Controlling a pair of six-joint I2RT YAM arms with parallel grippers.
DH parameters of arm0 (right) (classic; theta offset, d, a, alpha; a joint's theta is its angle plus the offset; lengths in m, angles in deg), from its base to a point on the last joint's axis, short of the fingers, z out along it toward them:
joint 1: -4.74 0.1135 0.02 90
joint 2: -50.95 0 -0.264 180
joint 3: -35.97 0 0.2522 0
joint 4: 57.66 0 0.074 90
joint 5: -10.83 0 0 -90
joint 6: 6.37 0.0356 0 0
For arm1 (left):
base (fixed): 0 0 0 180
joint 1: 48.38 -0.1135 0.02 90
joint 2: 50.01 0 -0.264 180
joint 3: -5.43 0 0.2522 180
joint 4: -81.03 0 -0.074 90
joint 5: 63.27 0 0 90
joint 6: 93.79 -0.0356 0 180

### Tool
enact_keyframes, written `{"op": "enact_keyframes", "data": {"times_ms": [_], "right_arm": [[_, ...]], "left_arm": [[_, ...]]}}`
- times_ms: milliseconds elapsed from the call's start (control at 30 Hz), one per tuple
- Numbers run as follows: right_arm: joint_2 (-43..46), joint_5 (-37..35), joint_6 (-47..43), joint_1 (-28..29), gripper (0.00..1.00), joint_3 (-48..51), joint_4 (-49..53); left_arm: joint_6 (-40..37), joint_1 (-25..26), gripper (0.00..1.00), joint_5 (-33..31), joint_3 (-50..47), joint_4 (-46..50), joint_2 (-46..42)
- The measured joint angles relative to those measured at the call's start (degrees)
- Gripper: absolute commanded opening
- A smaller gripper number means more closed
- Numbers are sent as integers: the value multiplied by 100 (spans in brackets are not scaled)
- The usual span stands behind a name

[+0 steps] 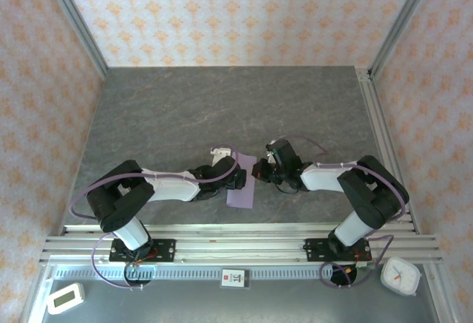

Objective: Fold a paper plane with a square sheet of paper (pick it up from the middle)
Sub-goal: Hold the square sheet of paper at the center of the table.

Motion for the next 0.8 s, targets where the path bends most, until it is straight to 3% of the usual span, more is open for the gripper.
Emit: {"op": "enact_keyframes", "data": {"times_ms": [633, 800], "right_arm": [[-271, -24, 20, 247, 0, 4, -118], [-280, -28, 20, 247, 0, 4, -133]], "left_arm": [[2, 0, 100, 28, 22, 24, -35], [0, -50, 100, 321, 116, 138, -157]]}}
